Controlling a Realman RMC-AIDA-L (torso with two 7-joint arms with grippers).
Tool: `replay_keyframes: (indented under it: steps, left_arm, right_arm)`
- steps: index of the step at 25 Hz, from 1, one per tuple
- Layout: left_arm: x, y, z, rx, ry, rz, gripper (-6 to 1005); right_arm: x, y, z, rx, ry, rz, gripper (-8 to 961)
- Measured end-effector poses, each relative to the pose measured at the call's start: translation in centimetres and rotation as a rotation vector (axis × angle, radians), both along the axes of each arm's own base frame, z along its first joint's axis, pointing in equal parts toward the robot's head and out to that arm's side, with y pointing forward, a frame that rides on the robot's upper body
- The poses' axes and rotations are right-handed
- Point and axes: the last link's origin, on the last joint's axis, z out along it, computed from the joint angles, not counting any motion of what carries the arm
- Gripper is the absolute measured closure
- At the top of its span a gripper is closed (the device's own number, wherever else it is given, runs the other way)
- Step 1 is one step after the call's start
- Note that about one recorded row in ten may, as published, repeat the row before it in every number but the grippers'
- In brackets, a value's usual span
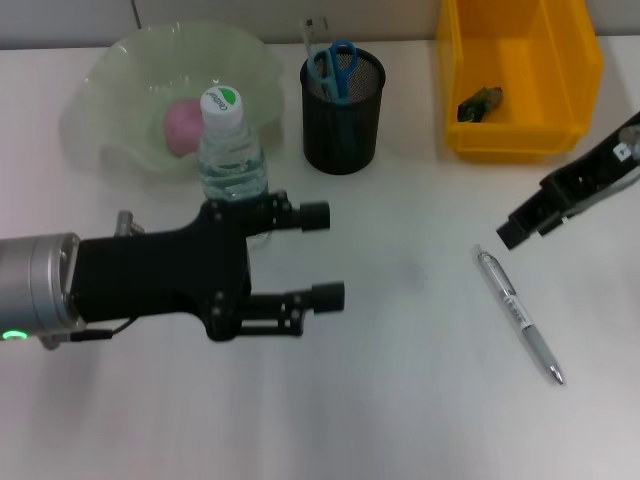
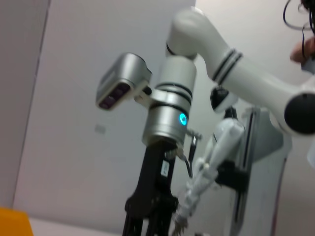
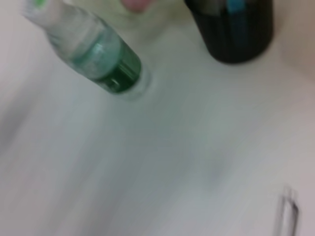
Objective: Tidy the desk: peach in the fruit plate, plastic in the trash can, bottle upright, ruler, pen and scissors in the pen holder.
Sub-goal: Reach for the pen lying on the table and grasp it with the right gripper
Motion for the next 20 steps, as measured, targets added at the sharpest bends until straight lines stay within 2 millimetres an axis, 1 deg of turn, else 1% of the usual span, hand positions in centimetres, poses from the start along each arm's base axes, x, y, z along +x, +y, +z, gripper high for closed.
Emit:
replay_keyframes:
  steps: [1, 3, 5, 6, 9, 11, 17, 20]
  left_arm:
    - [-0.3, -0.2, -0.2, -0.014, 0.026, -0.004, 213]
    - [-0.4, -0.3, -0.3, -0.021, 0.036, -0.005, 213]
    - [-0.7, -0.4, -0.4, -0.031, 0.057, -0.005, 213]
    - [-0.9, -0.5, -0.6, -0.037, 0.064, 0.002, 213]
    - [-1.1, -0.8, -0.8, -0.037, 0.062, 0.011, 213]
    - [-1.3, -1.0, -1.0, -0.035, 0.061, 0.019, 213]
    - [-1.4, -1.1, -1.0, -0.034, 0.061, 0.024, 213]
    - [-1.4, -1.1, -1.0, -0.034, 0.061, 0.024, 213]
  right_arm:
    - [0.4, 0.1, -0.5, -0.017, -0.037, -0.027, 455]
    - [0.5, 0.1, -0.8, -0.027, -0.053, -0.037, 455]
    - [1.0, 0.0, -1.7, -0.052, -0.090, -0.055, 455]
    - [1.6, 0.0, -2.5, -0.071, -0.112, -0.065, 455]
    - [2.0, 0.0, -3.1, -0.080, -0.119, -0.073, 455]
    - [2.7, 0.0, -3.6, -0.088, -0.127, -0.099, 455]
    - [3.9, 0.3, -4.1, -0.073, -0.174, -0.136, 455]
    - [4.2, 0.7, -4.2, -0.064, -0.209, -0.140, 455]
